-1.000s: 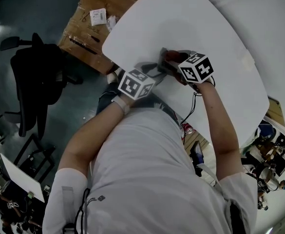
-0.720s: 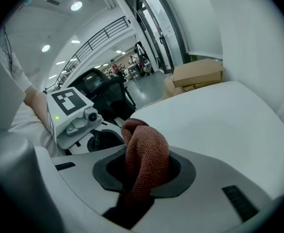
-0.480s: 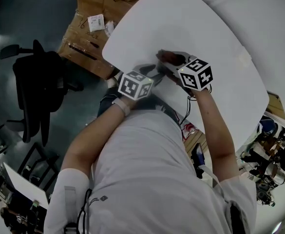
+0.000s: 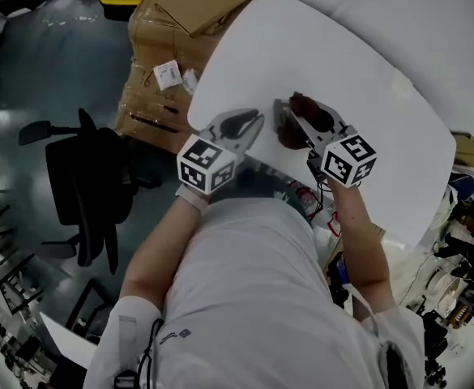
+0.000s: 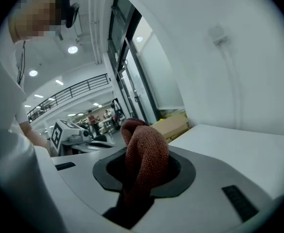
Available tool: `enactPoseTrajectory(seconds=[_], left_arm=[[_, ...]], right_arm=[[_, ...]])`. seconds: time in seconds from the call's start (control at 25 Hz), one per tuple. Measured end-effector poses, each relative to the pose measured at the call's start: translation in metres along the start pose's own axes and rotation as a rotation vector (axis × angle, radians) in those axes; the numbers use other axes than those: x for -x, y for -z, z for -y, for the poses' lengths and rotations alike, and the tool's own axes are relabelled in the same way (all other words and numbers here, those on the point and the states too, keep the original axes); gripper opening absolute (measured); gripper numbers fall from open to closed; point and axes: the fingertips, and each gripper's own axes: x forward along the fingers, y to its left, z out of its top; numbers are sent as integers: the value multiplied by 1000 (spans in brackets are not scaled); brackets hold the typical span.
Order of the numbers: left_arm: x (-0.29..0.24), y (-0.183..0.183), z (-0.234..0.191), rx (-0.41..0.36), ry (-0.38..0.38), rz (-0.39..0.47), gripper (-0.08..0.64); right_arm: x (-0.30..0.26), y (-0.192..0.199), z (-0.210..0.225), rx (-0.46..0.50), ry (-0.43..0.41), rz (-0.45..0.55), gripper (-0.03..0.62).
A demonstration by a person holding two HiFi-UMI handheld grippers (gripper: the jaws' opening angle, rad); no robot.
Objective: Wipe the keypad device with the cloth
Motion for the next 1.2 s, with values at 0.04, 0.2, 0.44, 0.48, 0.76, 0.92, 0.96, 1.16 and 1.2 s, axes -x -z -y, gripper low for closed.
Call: enactPoseTrajectory(seconds=[0.04, 0.2, 0.44, 0.48, 0.76, 0.92, 0.96, 1.16, 1.2], left_arm=[[9, -10, 4, -41, 11, 6, 50], [44, -39, 14, -87, 64, 26, 34], [94, -58, 33, -74, 141, 51, 20], [100, -60, 35, -81, 145, 55, 18], [116, -64, 40, -133, 143, 91, 18], [118, -72, 44, -118, 94, 134, 14], [117, -75, 46, -117, 94, 142, 14], [112, -79, 60, -135, 121, 144, 12], [110, -78, 62, -155, 116, 131, 11]], right_arm=[[7, -6, -5, -4, 28, 26, 100], [32, -23, -27, -35, 145, 127, 100], [74, -32, -70, -41, 237, 210, 100], [78, -33, -76, -40, 243, 221, 100], [94, -30, -100, 28, 271, 261, 100], [110, -28, -107, 38, 302, 287, 100], [112, -27, -107, 37, 309, 293, 100], [118, -26, -111, 35, 324, 313, 100], [118, -26, -111, 44, 323, 315, 100]])
